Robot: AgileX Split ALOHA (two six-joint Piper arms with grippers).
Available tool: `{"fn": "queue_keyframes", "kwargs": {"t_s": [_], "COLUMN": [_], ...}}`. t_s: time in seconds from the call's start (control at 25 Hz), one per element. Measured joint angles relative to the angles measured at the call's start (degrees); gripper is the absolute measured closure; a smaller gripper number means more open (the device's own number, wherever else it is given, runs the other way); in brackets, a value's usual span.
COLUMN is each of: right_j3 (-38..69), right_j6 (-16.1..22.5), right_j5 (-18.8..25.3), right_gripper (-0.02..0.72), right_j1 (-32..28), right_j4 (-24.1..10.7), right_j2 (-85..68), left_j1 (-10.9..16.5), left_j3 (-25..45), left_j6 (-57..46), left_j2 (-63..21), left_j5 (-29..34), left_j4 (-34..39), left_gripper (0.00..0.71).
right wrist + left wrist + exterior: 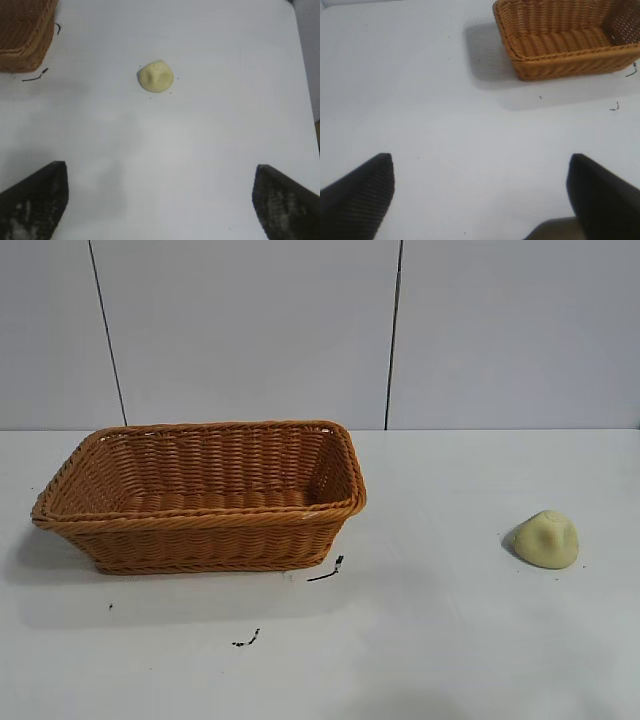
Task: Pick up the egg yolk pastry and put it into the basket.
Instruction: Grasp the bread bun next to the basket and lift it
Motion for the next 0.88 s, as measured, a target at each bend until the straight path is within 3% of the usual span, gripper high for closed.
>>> {"fn": "queue_keyframes", "kwargs": {"t_s": [0.48,0.88], "right_j3": [-21.65,-27.25], "right_j6": [0.0,0.0], "right_j5": [0.01,-4.46], "right_gripper": [0.01,0.01], "right_j1": [0.25,1.09], "right_j4": [-0.65,-1.02], "right_j2": [37.25,50.45], "left_j1": [0.0,0.0], "left_j3": [0.0,0.0], "left_j6": [0.0,0.0], "left_j2": [0.0,0.0], "left_j5": [0.0,0.0], "left_j4": [0.0,0.0], "left_gripper": [0.014,0.014]}}
